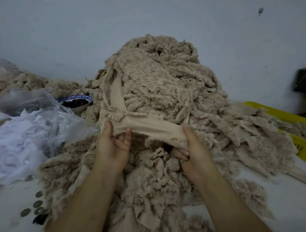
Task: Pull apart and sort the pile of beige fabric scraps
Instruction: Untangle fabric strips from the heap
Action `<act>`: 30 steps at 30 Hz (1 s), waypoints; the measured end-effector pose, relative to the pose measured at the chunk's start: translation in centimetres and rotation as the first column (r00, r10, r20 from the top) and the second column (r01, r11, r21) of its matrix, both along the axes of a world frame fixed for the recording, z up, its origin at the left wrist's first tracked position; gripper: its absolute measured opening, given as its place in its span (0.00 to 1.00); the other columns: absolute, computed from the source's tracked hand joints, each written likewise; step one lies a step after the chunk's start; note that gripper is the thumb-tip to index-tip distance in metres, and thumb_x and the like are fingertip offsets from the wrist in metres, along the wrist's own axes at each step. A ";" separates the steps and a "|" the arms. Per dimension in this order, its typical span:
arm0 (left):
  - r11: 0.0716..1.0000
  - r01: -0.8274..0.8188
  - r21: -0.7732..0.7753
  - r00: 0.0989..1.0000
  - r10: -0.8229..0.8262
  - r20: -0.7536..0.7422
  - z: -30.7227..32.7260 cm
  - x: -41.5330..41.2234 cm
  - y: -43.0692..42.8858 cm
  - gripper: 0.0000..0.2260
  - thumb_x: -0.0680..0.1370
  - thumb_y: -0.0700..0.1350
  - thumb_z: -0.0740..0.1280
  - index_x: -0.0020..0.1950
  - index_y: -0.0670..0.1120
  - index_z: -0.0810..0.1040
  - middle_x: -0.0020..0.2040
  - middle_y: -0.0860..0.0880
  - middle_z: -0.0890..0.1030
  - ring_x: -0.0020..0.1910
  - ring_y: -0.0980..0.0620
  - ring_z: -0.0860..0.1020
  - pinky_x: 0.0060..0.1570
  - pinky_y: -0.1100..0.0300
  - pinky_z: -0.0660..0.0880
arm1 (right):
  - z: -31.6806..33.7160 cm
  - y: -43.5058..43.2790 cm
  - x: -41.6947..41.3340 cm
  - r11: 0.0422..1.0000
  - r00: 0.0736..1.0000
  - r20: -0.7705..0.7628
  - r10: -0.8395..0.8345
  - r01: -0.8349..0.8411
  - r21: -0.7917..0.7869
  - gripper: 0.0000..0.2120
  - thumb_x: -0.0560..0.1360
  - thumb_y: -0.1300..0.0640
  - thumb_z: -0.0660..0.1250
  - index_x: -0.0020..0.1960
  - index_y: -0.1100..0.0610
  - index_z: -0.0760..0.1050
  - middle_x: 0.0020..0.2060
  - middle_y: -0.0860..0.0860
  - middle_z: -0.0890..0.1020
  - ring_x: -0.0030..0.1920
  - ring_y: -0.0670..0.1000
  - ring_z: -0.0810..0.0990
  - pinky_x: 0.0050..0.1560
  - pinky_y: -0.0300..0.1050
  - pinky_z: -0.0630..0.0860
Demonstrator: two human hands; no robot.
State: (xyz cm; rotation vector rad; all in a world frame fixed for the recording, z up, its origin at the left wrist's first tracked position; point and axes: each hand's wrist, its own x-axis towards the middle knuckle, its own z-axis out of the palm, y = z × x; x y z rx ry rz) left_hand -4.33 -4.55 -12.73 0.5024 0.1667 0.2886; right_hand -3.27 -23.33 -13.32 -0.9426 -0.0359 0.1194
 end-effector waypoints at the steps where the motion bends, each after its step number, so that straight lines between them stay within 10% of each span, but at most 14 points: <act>1: 0.999 0.029 -0.038 0.999 -0.028 0.028 0.1 0.0 0.1 0.10 0.83 0.48 0.62 0.60 0.45 0.79 0.46 0.48 0.85 0.37 0.55 0.85 0.34 0.63 0.81 | 0.1 -0.1 -0.1 0.999 1.000 0.021 0.022 -0.022 0.032 0.17 0.79 0.48 0.65 0.57 0.61 0.77 0.24 0.47 0.73 0.18 0.43 0.60 0.17 0.35 0.59; 5: 0.980 0.195 -0.025 0.975 -0.191 0.111 0.8 -0.6 -0.3 0.12 0.84 0.47 0.60 0.56 0.42 0.79 0.46 0.45 0.86 0.40 0.52 0.86 0.36 0.61 0.82 | 0.5 -0.3 -0.3 0.989 0.992 0.094 0.084 -0.094 0.110 0.16 0.73 0.45 0.67 0.50 0.57 0.79 0.25 0.47 0.70 0.19 0.43 0.60 0.18 0.34 0.60; 8: 0.901 0.292 0.320 0.944 -0.326 0.056 0.8 -1.1 -1.5 0.17 0.80 0.56 0.61 0.56 0.45 0.81 0.52 0.48 0.85 0.48 0.54 0.85 0.41 0.63 0.80 | 0.4 -0.2 -0.3 0.992 0.992 0.100 0.080 -0.089 0.092 0.14 0.74 0.47 0.68 0.51 0.57 0.80 0.28 0.48 0.71 0.20 0.43 0.61 0.19 0.34 0.59; 11: 0.433 0.226 0.872 0.951 -0.291 -0.102 0.1 -2.0 -2.4 0.22 0.72 0.72 0.60 0.49 0.59 0.82 0.46 0.62 0.85 0.45 0.73 0.80 0.41 0.79 0.73 | 0.5 0.0 -0.4 0.998 0.995 0.083 0.058 -0.060 0.017 0.11 0.76 0.48 0.67 0.50 0.56 0.80 0.30 0.49 0.75 0.22 0.43 0.65 0.19 0.34 0.60; 13: 0.257 0.203 0.945 0.952 -0.276 -0.129 -0.3 -2.4 -2.8 0.17 0.67 0.75 0.68 0.46 0.66 0.84 0.44 0.67 0.84 0.44 0.74 0.79 0.41 0.80 0.73 | 0.5 0.2 -0.5 0.998 0.996 0.078 0.040 -0.037 -0.046 0.12 0.77 0.48 0.67 0.52 0.57 0.79 0.31 0.51 0.79 0.23 0.43 0.72 0.18 0.34 0.63; 18: 0.717 0.251 0.650 0.964 -0.244 -0.104 0.4 -2.0 -3.0 0.12 0.66 0.53 0.77 0.43 0.47 0.88 0.44 0.48 0.86 0.42 0.48 0.84 0.40 0.60 0.78 | 0.4 0.2 -0.4 0.996 0.990 0.138 -0.007 0.020 -0.089 0.24 0.70 0.41 0.69 0.55 0.59 0.78 0.30 0.49 0.77 0.23 0.43 0.67 0.20 0.34 0.63; 23: 0.703 0.298 0.645 0.954 -0.214 -0.208 0.3 -2.0 -3.2 0.13 0.69 0.55 0.74 0.35 0.45 0.86 0.35 0.44 0.82 0.31 0.51 0.79 0.30 0.62 0.75 | -0.8 1.5 -1.4 0.893 0.956 0.240 0.170 -0.047 -0.448 0.25 0.65 0.24 0.67 0.53 0.38 0.79 0.43 0.47 0.84 0.40 0.46 0.82 0.43 0.42 0.80; 30: 0.783 0.310 0.539 0.947 -0.206 -0.245 0.2 -1.8 -3.2 0.19 0.64 0.55 0.76 0.47 0.43 0.87 0.46 0.43 0.87 0.41 0.48 0.85 0.37 0.57 0.79 | -0.7 2.2 -1.5 0.764 0.973 0.199 0.120 0.038 -0.644 0.13 0.69 0.31 0.64 0.42 0.38 0.79 0.34 0.44 0.83 0.34 0.46 0.81 0.36 0.40 0.75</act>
